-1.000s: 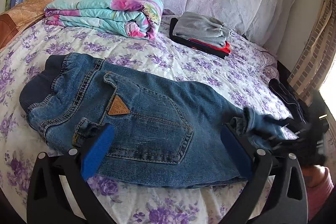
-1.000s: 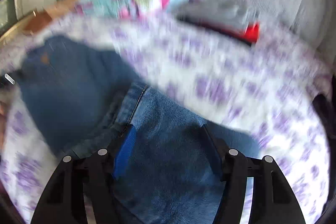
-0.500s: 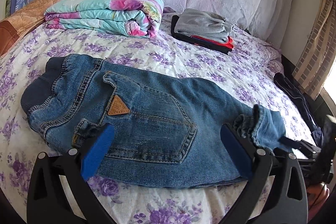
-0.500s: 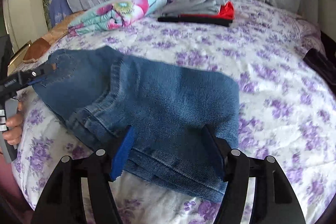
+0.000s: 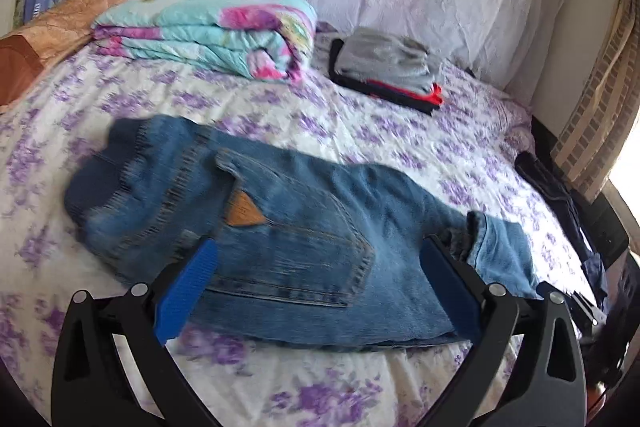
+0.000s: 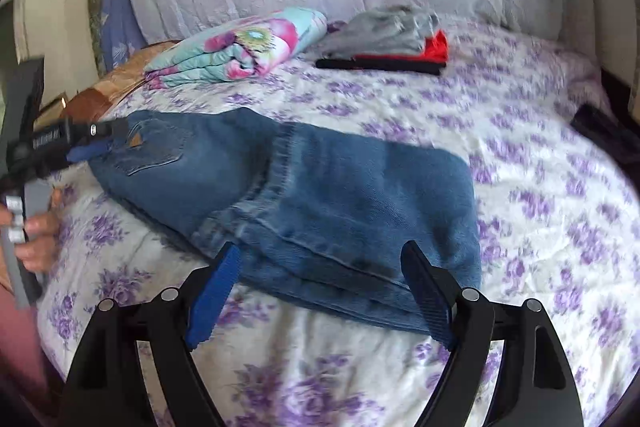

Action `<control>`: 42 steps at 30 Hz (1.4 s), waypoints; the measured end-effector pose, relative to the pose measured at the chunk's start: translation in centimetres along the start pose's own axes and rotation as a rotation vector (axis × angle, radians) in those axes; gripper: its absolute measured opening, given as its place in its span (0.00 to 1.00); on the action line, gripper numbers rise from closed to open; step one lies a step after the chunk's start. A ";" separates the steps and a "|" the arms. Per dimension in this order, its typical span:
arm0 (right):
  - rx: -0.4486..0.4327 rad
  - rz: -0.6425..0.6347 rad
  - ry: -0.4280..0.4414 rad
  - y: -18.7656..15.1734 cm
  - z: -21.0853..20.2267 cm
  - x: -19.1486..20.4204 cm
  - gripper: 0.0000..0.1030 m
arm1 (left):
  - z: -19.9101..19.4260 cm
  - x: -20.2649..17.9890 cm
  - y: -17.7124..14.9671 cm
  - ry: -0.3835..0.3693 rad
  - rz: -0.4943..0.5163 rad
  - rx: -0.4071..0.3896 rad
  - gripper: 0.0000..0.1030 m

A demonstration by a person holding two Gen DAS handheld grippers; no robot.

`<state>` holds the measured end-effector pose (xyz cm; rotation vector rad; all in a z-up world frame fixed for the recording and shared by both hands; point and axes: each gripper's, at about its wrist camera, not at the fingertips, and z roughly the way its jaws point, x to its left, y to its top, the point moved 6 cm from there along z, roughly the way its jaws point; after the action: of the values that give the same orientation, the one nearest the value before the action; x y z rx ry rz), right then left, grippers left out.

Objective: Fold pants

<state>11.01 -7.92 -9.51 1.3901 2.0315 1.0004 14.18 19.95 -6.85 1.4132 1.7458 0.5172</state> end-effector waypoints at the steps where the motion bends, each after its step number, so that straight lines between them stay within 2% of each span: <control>1: -0.025 -0.042 -0.003 0.2 -0.5 1.2 0.81 | -0.6 0.8 0.5 0.017 -0.002 -0.007 0.96; 4: -0.065 -0.105 0.015 1.1 -1.3 3.9 0.82 | -2.0 4.5 2.2 0.092 -0.030 -0.016 0.96; 5: -0.076 -0.115 0.032 1.6 -1.6 5.0 0.82 | -2.4 6.4 3.0 0.142 -0.062 -0.017 0.96; 7: -0.083 -0.121 0.081 2.4 -1.7 6.8 0.82 | -2.9 8.9 4.1 0.189 -0.106 -0.018 0.96; 10: -0.050 -0.156 0.178 3.5 -1.0 10.1 0.82 | -3.0 12.3 6.2 0.244 -0.162 0.001 0.96; 12: -0.026 -0.204 0.224 4.0 -0.6 12.8 0.82 | -2.5 13.5 7.3 0.273 -0.157 0.016 0.96; 16: -0.024 -0.301 0.217 5.3 0.4 17.1 0.82 | -0.3 15.0 8.2 0.336 -0.075 0.060 0.96; 19: 0.016 -0.381 0.226 6.0 2.2 20.7 0.82 | 1.4 15.9 8.4 0.361 -0.032 0.102 0.96; 24: 0.064 -0.595 0.212 5.7 5.7 26.9 0.81 | 2.9 18.5 7.3 0.299 -0.109 0.165 0.96; 28: 0.059 -0.796 0.121 5.5 8.3 31.1 0.81 | 3.4 19.7 6.3 0.283 -0.147 0.203 0.96; 30: 0.069 -0.854 0.077 5.4 9.7 32.1 0.81 | 3.7 20.0 5.8 0.263 -0.171 0.222 0.96; 33: 0.108 -0.888 0.045 5.0 11.5 33.0 0.81 | 3.4 19.9 5.8 0.262 -0.168 0.213 0.96; 37: 0.102 -0.857 0.016 5.6 12.2 33.1 0.81 | 3.3 19.9 5.7 0.265 -0.170 0.217 0.96; 39: 0.075 -0.837 -0.038 5.9 12.8 32.7 0.80 | 3.3 19.8 5.6 0.252 -0.174 0.223 0.96; 41: 0.058 -0.824 -0.046 5.7 12.8 32.7 0.72 | 3.2 19.8 5.6 0.247 -0.176 0.221 0.96; 42: 0.056 -0.816 -0.044 5.5 12.8 32.8 0.61 | 3.2 19.9 5.6 0.245 -0.181 0.219 0.96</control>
<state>11.40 27.61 -12.56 0.4769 2.2791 0.5373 19.24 39.72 -11.18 1.3661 2.1597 0.4248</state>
